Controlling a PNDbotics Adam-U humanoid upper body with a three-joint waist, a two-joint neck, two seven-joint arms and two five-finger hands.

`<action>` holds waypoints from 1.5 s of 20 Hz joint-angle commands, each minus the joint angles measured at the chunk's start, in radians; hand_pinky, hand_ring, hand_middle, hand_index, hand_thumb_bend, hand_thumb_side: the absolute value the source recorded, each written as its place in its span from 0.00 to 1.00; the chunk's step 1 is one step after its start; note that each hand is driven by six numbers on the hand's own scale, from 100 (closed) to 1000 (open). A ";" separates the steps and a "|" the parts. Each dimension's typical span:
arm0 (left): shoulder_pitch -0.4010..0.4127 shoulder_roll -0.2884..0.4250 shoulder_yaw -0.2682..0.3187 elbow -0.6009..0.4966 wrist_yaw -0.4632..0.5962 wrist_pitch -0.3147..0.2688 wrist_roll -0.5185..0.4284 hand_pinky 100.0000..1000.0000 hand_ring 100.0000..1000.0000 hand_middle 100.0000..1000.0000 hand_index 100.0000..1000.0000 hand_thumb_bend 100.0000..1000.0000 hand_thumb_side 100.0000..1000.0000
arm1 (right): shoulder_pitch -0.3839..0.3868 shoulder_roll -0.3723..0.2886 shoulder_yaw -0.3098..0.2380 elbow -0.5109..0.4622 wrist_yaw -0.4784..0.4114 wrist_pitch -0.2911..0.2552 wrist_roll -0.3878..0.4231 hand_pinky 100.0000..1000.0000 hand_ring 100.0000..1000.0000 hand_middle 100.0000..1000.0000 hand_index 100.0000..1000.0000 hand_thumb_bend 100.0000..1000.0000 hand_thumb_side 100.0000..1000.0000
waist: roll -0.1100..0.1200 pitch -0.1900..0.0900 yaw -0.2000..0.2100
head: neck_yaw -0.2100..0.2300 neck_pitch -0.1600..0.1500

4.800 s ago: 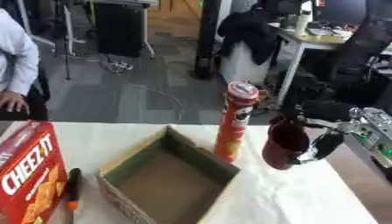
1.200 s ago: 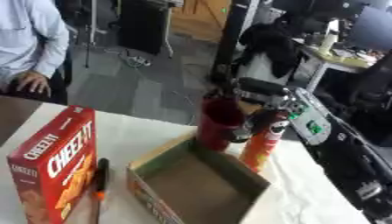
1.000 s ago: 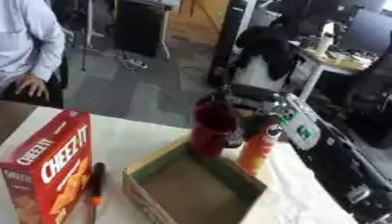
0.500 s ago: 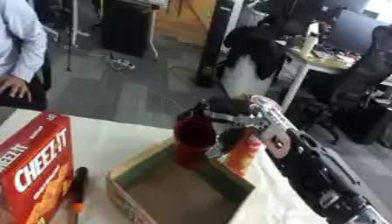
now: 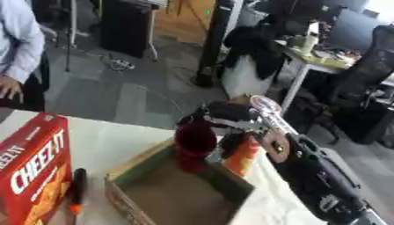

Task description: Pick up objects on the table and place them in the box.

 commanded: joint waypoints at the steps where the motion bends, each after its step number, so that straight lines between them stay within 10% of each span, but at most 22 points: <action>1: -0.015 0.004 -0.001 -0.015 0.003 0.002 -0.005 0.96 0.85 0.75 0.72 0.00 1.00 | -0.013 -0.041 -0.017 -0.018 0.053 0.008 -0.061 0.60 0.68 0.56 0.74 0.21 0.80 | 0.014 -0.018 -0.004 | -0.003 -0.007; 9: -0.014 0.005 -0.001 -0.015 0.002 0.005 -0.007 0.96 0.85 0.75 0.72 0.00 1.00 | -0.006 -0.048 -0.009 -0.016 0.201 0.017 -0.225 0.84 1.00 0.96 0.96 0.42 0.89 | 0.016 -0.019 -0.008 | -0.002 -0.004; 30: -0.014 0.007 0.004 -0.015 -0.001 0.005 -0.003 0.96 0.85 0.75 0.72 0.00 1.00 | -0.011 -0.045 -0.018 -0.019 0.152 0.036 -0.335 0.86 0.97 0.96 1.00 0.37 1.00 | 0.020 -0.023 -0.020 | -0.003 0.002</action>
